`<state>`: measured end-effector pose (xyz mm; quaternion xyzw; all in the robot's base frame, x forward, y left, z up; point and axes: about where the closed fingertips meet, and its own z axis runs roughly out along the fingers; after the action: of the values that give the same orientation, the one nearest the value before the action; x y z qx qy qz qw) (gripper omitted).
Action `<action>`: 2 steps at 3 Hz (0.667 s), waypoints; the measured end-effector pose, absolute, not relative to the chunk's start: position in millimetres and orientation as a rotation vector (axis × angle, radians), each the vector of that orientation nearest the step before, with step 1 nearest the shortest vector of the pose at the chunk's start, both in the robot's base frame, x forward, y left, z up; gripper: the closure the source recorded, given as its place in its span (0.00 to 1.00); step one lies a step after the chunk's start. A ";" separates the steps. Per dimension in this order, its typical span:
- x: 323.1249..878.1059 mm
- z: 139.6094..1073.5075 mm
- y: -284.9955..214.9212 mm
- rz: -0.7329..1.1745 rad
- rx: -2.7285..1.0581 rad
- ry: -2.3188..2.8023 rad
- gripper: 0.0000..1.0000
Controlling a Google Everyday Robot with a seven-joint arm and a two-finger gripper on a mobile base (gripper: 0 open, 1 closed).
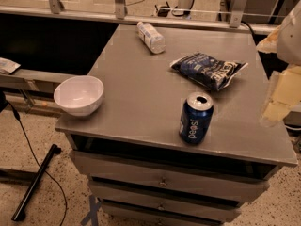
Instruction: Move pepsi can near white bowl
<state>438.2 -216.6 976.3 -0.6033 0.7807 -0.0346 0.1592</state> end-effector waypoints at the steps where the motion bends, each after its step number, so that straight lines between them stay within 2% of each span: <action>1: 438.5 976.5 -215.9 -0.101 -1.724 2.229 0.00; 2: 445.0 956.3 -188.7 -0.068 -1.821 2.200 0.00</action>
Offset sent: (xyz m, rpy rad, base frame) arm 0.0171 0.0726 -0.0601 -0.0393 0.1287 0.1856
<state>445.0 -188.7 956.3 -0.6309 0.7624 -0.0236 0.1418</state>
